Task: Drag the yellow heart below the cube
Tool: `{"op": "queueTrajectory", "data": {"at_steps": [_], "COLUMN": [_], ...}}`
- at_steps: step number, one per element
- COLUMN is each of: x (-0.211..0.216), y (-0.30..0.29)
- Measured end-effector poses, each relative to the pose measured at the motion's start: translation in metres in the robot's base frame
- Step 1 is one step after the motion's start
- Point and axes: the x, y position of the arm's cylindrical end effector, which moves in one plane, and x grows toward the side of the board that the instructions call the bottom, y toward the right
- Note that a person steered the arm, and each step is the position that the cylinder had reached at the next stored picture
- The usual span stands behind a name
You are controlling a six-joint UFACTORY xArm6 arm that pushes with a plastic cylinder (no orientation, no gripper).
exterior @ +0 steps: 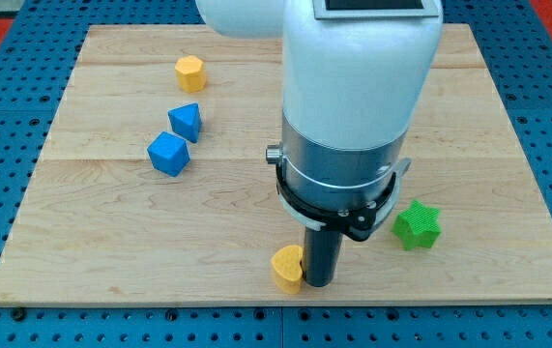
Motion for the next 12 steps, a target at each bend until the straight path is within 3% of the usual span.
{"op": "queueTrajectory", "data": {"at_steps": [3,6,10,12], "x": [-0.001,0.012,-0.091,-0.151], "y": [-0.088,-0.129,-0.141,-0.093]}}
